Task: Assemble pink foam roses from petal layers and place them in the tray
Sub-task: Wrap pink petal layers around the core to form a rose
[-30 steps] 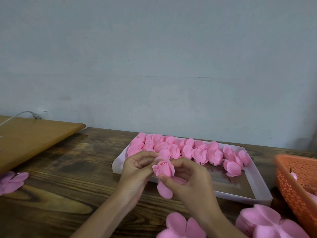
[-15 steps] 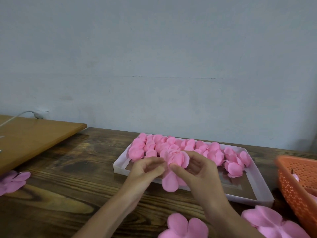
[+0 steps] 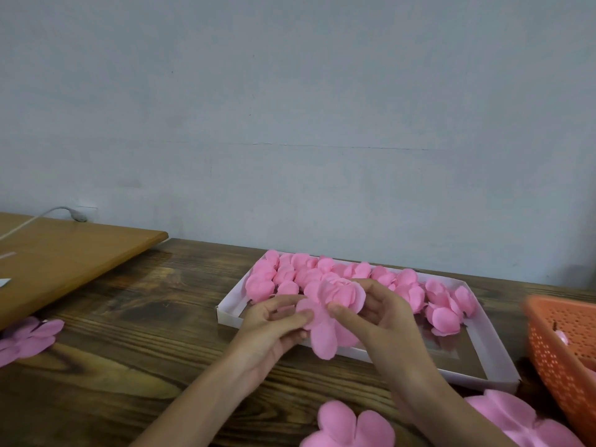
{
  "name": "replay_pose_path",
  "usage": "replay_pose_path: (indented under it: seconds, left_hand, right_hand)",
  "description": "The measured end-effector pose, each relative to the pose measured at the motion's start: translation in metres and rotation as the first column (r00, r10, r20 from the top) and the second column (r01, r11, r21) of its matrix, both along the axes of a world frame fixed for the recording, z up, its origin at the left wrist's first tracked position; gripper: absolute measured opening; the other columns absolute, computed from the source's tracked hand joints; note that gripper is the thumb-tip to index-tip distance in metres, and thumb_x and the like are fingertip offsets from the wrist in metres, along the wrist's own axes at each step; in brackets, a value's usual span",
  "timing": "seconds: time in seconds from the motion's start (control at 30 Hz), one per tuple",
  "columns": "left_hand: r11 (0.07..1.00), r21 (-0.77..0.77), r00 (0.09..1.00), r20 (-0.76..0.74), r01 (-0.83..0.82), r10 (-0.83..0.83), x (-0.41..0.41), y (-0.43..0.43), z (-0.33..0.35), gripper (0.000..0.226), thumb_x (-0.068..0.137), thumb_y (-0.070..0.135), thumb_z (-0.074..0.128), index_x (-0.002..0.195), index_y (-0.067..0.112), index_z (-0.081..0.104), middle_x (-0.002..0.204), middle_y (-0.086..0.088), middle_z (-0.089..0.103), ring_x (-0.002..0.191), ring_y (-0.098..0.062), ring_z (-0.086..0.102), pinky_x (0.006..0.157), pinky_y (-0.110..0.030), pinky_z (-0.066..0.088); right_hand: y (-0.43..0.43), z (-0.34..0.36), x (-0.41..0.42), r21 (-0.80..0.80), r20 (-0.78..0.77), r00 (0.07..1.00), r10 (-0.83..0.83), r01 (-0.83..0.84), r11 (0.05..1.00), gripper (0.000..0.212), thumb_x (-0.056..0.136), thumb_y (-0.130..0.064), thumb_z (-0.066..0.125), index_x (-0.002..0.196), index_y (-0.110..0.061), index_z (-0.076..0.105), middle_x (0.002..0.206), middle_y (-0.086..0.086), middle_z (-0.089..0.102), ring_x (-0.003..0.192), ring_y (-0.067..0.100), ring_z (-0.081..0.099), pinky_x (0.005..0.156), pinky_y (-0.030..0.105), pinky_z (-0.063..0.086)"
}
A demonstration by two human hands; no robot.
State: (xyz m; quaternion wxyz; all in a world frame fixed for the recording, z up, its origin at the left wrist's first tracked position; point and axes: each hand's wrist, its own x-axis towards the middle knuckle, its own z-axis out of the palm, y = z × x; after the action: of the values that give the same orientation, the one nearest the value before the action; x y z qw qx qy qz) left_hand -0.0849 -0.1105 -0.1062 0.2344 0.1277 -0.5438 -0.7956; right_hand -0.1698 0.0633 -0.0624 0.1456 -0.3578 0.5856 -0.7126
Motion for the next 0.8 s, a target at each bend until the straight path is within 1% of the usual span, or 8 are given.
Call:
replay_pose_path:
  seconds: [0.1, 0.2, 0.27, 0.43, 0.57, 0.63, 0.7, 0.8]
  left_hand:
    - [0.998, -0.007, 0.997, -0.04, -0.059, 0.058, -0.001, 0.001, 0.0, 0.064, 0.048, 0.039, 0.106, 0.098, 0.007, 0.084, 0.107, -0.021, 0.078, 0.1, -0.029, 0.078, 0.078, -0.03, 0.062]
    - [0.993, -0.038, 0.992, -0.071, -0.11, 0.107, 0.0, 0.006, 0.0, 0.048, 0.064, 0.038, 0.094, 0.097, 0.005, 0.083, 0.106, -0.021, 0.078, 0.099, -0.029, 0.077, 0.078, -0.031, 0.062]
    - [0.987, -0.064, 0.986, -0.086, -0.149, 0.144, 0.002, 0.009, 0.002, 0.044, 0.069, 0.036, 0.089, 0.099, 0.005, 0.082, 0.107, -0.023, 0.077, 0.099, -0.031, 0.076, 0.078, -0.034, 0.062]
    - [0.97, -0.135, 0.973, -0.137, -0.203, 0.184, 0.005, 0.016, 0.009, 0.038, 0.071, 0.037, 0.085, 0.094, 0.006, 0.082, 0.101, -0.022, 0.076, 0.094, -0.032, 0.075, 0.073, -0.038, 0.062]
    - [0.959, -0.178, 0.968, -0.155, -0.222, 0.196, 0.005, 0.021, 0.011, 0.04, 0.074, 0.044, 0.081, 0.093, 0.009, 0.083, 0.099, -0.021, 0.077, 0.098, -0.033, 0.074, 0.084, -0.043, 0.062]
    - [0.966, -0.155, 0.971, -0.157, -0.205, 0.181, 0.006, 0.02, 0.012, 0.045, 0.085, 0.047, 0.077, 0.093, 0.003, 0.081, 0.1, -0.027, 0.075, 0.101, -0.035, 0.074, 0.086, -0.043, 0.063]
    - [0.98, -0.087, 0.975, -0.149, -0.18, 0.166, 0.008, 0.019, 0.014, 0.056, 0.094, 0.054, 0.068, 0.092, 0.0, 0.08, 0.102, -0.03, 0.075, 0.1, -0.035, 0.075, 0.08, -0.036, 0.063]
    - [0.983, 0.024, 0.974, -0.134, -0.181, 0.183, 0.007, 0.018, 0.018, 0.054, 0.087, 0.057, 0.071, 0.086, 0.004, 0.079, 0.095, -0.027, 0.074, 0.089, -0.031, 0.073, 0.071, -0.033, 0.062]
  right_hand:
    - [0.0, -0.001, 0.0, 0.059, -0.036, 0.999, 0.033, -0.031, 0.998, 0.021, 0.087, -0.003, 0.078, 0.105, -0.012, 0.073, 0.096, 0.001, 0.08, 0.093, 0.017, 0.077, 0.076, 0.023, 0.06]
    - [-0.001, -0.003, 0.002, 0.107, -0.066, 0.997, 0.05, -0.042, 0.993, 0.022, 0.087, -0.003, 0.079, 0.106, -0.012, 0.073, 0.097, 0.0, 0.08, 0.092, 0.015, 0.077, 0.075, 0.023, 0.059]
    - [-0.001, -0.003, 0.002, 0.125, -0.067, 0.996, 0.06, -0.051, 0.991, 0.022, 0.087, -0.004, 0.079, 0.106, -0.013, 0.073, 0.097, -0.001, 0.08, 0.093, 0.015, 0.077, 0.075, 0.024, 0.059]
    - [0.0, -0.002, 0.0, 0.125, -0.074, 0.996, 0.044, -0.034, 0.992, 0.02, 0.086, -0.003, 0.079, 0.102, -0.014, 0.074, 0.095, -0.001, 0.08, 0.091, 0.015, 0.077, 0.075, 0.025, 0.06]
    - [0.0, -0.001, 0.001, 0.152, -0.117, 0.99, 0.083, -0.065, 0.986, 0.019, 0.085, -0.004, 0.081, 0.098, -0.015, 0.073, 0.093, 0.001, 0.079, 0.088, 0.018, 0.077, 0.074, 0.028, 0.061]
    - [0.0, 0.0, 0.002, 0.146, -0.132, 0.987, 0.093, -0.073, 0.987, 0.019, 0.085, -0.004, 0.081, 0.095, -0.017, 0.072, 0.091, 0.003, 0.078, 0.084, 0.018, 0.076, 0.071, 0.026, 0.059]
    - [0.0, 0.001, 0.003, 0.139, -0.138, 0.986, 0.098, -0.078, 0.987, 0.019, 0.085, -0.006, 0.082, 0.094, -0.018, 0.071, 0.09, 0.003, 0.078, 0.082, 0.017, 0.074, 0.068, 0.024, 0.056]
    - [-0.001, 0.002, 0.008, 0.131, -0.154, 0.982, 0.107, -0.087, 0.988, 0.02, 0.082, -0.007, 0.083, 0.092, -0.017, 0.07, 0.09, 0.003, 0.077, 0.083, 0.018, 0.074, 0.069, 0.025, 0.057]
